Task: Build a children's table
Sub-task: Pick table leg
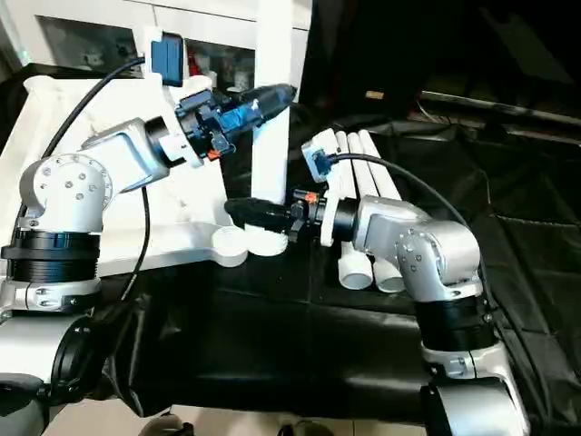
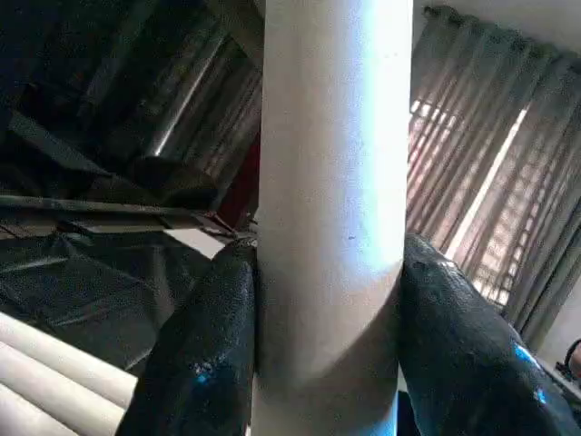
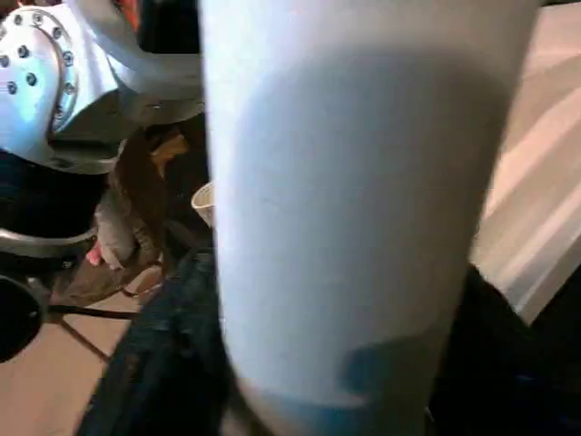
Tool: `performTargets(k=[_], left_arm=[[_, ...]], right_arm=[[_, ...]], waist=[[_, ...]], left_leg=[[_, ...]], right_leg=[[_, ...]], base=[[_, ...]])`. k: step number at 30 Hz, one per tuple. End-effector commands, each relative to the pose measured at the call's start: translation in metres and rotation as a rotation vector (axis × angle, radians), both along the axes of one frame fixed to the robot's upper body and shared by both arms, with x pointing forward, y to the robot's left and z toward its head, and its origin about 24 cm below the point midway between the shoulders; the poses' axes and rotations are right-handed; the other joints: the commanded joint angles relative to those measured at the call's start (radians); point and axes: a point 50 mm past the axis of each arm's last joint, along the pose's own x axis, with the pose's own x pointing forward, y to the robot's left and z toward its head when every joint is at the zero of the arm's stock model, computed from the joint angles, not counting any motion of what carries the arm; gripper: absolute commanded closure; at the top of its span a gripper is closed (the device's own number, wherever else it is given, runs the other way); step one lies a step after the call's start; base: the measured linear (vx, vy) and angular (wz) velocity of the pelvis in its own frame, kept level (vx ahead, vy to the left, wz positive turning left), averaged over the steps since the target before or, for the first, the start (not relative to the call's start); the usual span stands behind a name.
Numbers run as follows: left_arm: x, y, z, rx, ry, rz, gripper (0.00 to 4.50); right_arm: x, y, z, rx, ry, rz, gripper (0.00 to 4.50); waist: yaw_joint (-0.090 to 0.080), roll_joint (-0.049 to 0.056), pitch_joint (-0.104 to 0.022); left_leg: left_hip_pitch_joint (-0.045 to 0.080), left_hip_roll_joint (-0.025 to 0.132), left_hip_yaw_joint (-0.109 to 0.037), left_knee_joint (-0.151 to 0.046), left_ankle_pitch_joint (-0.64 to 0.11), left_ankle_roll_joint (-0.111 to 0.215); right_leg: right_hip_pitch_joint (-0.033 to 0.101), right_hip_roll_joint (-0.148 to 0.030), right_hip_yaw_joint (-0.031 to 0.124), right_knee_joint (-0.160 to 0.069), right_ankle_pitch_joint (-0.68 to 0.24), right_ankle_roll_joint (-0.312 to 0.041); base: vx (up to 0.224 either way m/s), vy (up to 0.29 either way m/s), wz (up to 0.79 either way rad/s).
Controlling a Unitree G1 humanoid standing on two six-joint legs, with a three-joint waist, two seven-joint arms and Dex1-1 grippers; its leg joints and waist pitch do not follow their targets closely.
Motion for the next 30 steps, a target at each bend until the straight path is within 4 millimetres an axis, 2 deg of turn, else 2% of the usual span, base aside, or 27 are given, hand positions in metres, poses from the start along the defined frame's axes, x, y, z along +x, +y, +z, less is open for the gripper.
performTargets(k=[1,2,3,5,6,8,10,12,14,16,20,21,24,27,28,30], left_arm=[[-0.003,-0.006,0.010,-0.020,-0.032,-0.057,2.64],[-0.003,-0.006,0.010,-0.020,-0.029,-0.058,2.64],[-0.004,-0.006,0.009,-0.022,-0.025,-0.061,2.64],[-0.003,-0.007,0.007,-0.017,-0.021,-0.045,2.64],[-0.001,-0.008,0.006,-0.015,-0.014,-0.028,2.29],[0.006,-0.010,0.003,0.006,0.018,0.062,1.94],[0.007,-0.014,0.000,0.061,-0.006,0.126,1.92],[0.010,-0.016,-0.004,0.108,-0.005,0.195,1.62],[0.012,-0.019,-0.009,0.166,0.005,0.278,1.51],[0.015,-0.023,-0.015,0.211,0.001,0.371,1.51],[0.019,-0.025,-0.016,0.216,0.025,0.460,1.51],[0.021,-0.024,-0.016,0.216,0.040,0.506,1.81],[0.029,-0.019,-0.013,0.177,0.077,0.647,1.88],[0.030,-0.018,-0.012,0.153,0.090,0.686,2.20],[0.029,-0.017,-0.011,0.141,0.093,0.690,2.27],[0.027,-0.018,-0.010,0.113,0.093,0.679,2.38]], right_arm=[[0.002,-0.006,-0.003,-0.012,0.019,-0.036,2.12],[0.001,-0.006,-0.003,-0.011,0.017,-0.037,2.12],[0.001,-0.006,-0.003,-0.010,0.014,-0.042,2.27],[0.001,-0.006,-0.004,-0.014,0.008,-0.058,2.37],[0.001,-0.006,-0.004,-0.015,0.002,-0.070,2.39],[0.004,-0.007,-0.003,-0.019,-0.013,-0.131,2.42],[0.008,-0.008,-0.003,-0.030,-0.030,-0.183,2.46],[0.009,-0.007,-0.003,-0.041,-0.041,-0.202,2.46],[0.012,-0.006,-0.003,-0.057,-0.051,-0.233,2.48],[0.015,-0.004,-0.004,-0.083,-0.064,-0.274,2.48],[0.019,-0.002,-0.005,-0.114,-0.077,-0.314,2.50],[0.020,-0.001,-0.005,-0.118,-0.078,-0.324,2.50],[0.024,-0.001,-0.005,-0.130,-0.086,-0.353,2.50],[0.026,-0.001,-0.004,-0.135,-0.092,-0.367,2.51],[0.026,-0.001,-0.004,-0.136,-0.096,-0.370,2.52],[0.027,0.000,-0.004,-0.127,-0.110,-0.374,2.52]], waist=[[0.001,0.019,-0.076],[0.001,0.023,-0.076],[0.000,0.019,-0.077],[0.000,0.027,-0.078],[0.000,0.025,-0.078],[0.000,0.025,-0.078],[0.001,0.024,-0.078],[-0.002,0.023,-0.077],[-0.002,0.022,-0.078],[-0.004,0.020,-0.077],[-0.004,0.019,-0.079],[-0.005,0.019,-0.078],[-0.007,0.018,-0.078],[-0.004,0.017,-0.079],[-0.003,0.012,-0.079],[-0.005,0.013,-0.078]], left_leg=[[0.008,0.013,0.000,-0.068,-0.057,-0.026],[0.009,0.013,0.000,-0.068,-0.058,-0.027],[0.007,0.012,0.000,-0.068,-0.052,-0.027],[0.008,0.012,0.000,-0.067,-0.048,-0.028],[0.007,0.012,0.000,-0.067,-0.049,-0.028],[0.007,0.011,0.001,-0.066,-0.049,-0.029],[0.008,0.012,0.000,-0.067,-0.051,-0.034],[0.007,0.013,-0.001,-0.069,-0.060,-0.035],[0.006,0.014,-0.002,-0.067,-0.056,-0.035],[0.006,0.013,-0.002,-0.067,-0.052,-0.031],[0.004,0.012,-0.002,-0.065,-0.041,-0.029],[0.005,0.011,-0.001,-0.065,-0.044,-0.028],[0.004,0.010,-0.001,-0.063,-0.050,-0.024],[0.004,0.011,-0.002,-0.063,-0.047,-0.020],[0.004,0.011,-0.002,-0.064,-0.038,-0.016],[0.004,0.010,0.000,-0.063,-0.044,-0.014]], right_leg=[[0.071,-0.082,0.039,-0.065,-0.087,-0.184],[0.071,-0.082,0.039,-0.064,-0.081,-0.186],[0.073,-0.081,0.039,-0.063,-0.063,-0.189],[0.073,-0.081,0.039,-0.061,-0.040,-0.195],[0.074,-0.080,0.039,-0.061,-0.031,-0.200],[0.074,-0.079,0.039,-0.061,-0.024,-0.205],[0.075,-0.081,0.039,-0.063,-0.037,-0.202],[0.076,-0.080,0.039,-0.065,-0.057,-0.188],[0.078,-0.082,0.040,-0.064,-0.060,-0.181],[0.077,-0.081,0.040,-0.066,-0.069,-0.171],[0.077,-0.080,0.040,-0.064,-0.050,-0.174],[0.077,-0.079,0.041,-0.064,-0.048,-0.174],[0.077,-0.078,0.040,-0.067,-0.047,-0.175],[0.078,-0.080,0.042,-0.065,-0.045,-0.174],[0.078,-0.079,0.040,-0.063,-0.038,-0.174],[0.075,-0.080,0.041,-0.065,-0.043,-0.176]], base=[[0.000,0.000,0.00],[0.000,0.000,0.00],[0.000,0.000,0.00],[0.000,0.000,0.00],[0.000,0.000,0.00],[0.000,0.000,0.00],[0.000,0.000,0.00],[0.000,0.000,0.00],[0.000,0.000,0.00],[0.000,0.000,0.00],[0.000,0.000,0.00],[0.000,0.000,0.00],[0.000,0.000,0.00],[0.000,0.000,0.00],[0.000,0.000,0.00],[0.000,0.000,0.00]])
